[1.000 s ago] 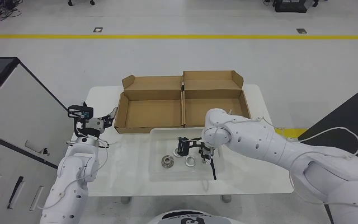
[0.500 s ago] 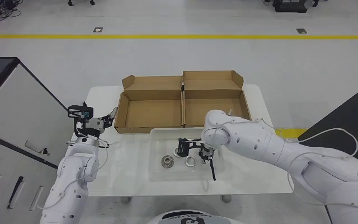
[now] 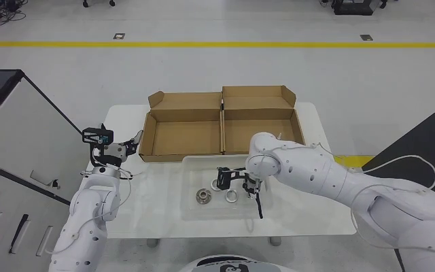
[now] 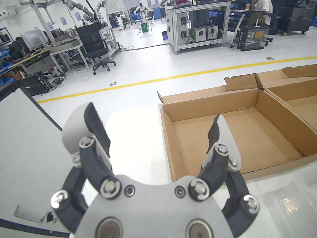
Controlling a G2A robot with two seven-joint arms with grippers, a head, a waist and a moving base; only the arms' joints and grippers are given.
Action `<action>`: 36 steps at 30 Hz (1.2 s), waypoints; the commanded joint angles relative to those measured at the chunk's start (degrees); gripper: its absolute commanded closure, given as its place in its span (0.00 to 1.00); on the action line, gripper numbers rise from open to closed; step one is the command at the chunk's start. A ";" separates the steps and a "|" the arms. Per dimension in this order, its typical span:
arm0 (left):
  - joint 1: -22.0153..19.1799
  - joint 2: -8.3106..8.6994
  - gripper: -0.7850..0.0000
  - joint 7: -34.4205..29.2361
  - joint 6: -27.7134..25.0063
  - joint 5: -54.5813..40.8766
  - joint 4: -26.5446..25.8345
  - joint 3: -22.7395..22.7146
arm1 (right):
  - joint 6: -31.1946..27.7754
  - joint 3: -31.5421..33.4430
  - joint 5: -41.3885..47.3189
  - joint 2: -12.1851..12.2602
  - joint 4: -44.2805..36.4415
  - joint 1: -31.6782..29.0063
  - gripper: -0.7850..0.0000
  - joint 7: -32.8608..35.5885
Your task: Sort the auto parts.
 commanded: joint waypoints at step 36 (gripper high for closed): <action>0.00 0.00 0.00 0.00 0.00 0.00 0.00 0.00 | -0.75 2.00 7.09 4.65 -7.90 4.01 1.00 -0.76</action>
